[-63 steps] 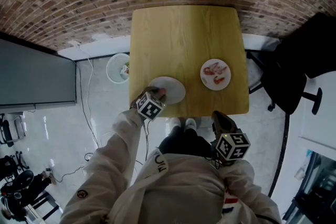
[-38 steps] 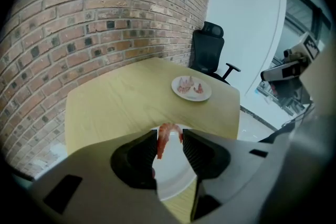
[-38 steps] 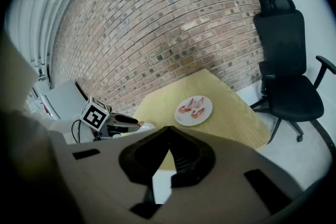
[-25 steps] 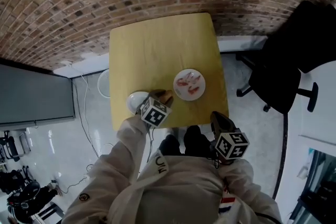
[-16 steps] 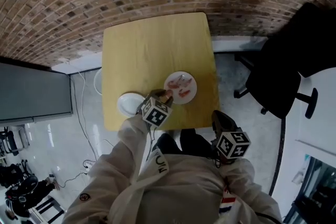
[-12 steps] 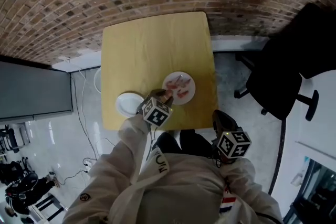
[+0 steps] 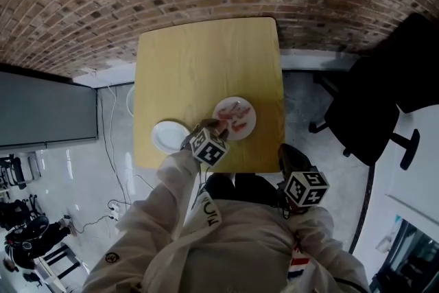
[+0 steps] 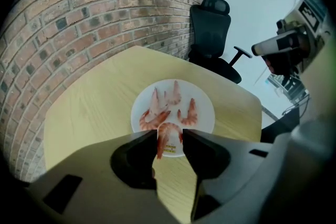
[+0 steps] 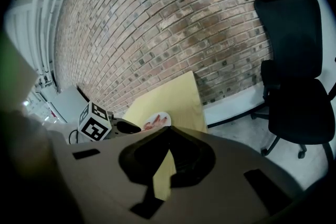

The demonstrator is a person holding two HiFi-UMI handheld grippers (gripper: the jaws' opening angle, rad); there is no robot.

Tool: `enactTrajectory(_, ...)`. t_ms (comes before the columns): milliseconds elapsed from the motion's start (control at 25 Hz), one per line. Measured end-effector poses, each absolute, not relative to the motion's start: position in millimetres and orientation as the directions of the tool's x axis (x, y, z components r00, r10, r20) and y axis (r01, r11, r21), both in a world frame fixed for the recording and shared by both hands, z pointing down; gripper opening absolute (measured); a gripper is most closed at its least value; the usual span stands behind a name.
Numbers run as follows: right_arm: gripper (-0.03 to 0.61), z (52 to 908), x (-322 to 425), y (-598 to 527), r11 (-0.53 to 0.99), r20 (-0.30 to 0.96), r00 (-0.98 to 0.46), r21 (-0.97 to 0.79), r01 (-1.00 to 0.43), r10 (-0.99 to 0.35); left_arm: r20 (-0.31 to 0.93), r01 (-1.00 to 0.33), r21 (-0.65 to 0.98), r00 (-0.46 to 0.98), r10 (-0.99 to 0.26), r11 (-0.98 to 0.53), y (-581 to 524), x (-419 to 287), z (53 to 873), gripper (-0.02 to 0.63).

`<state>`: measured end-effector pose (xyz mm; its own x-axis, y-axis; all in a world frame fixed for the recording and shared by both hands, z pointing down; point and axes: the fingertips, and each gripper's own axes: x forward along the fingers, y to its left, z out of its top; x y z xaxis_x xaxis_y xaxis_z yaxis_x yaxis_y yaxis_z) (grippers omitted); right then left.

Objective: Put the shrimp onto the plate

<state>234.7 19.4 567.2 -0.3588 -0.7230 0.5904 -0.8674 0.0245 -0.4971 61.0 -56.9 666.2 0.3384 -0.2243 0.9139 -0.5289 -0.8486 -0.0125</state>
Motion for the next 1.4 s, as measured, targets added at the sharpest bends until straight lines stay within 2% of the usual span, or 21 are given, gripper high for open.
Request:
enactTrajectory(800, 0.023, 573.7, 248.7, 15.9, 0.008, 0.600, -0.353, -0.500, -0.866, -0.717, 0.919, -0.489, -0.018, 0.335, -0.207, -0.872, -57.4, 72.9, 676.1, 0.156)
enactTrajectory(1080, 0.023, 567.5, 237.7, 20.0, 0.001, 0.601, -0.338, -0.490, -0.872, -0.724, 0.900, -0.490, -0.024, 0.368, -0.232, -0.871, -57.8, 71.4, 669.2, 0.158)
enactTrajectory(1400, 0.023, 557.1, 207.6, 19.9, 0.029, 0.588, -0.342, -0.475, -0.879, -0.733, 0.849, -0.552, -0.019, 0.432, -0.305, -0.834, -59.1, 47.5, 635.3, 0.157)
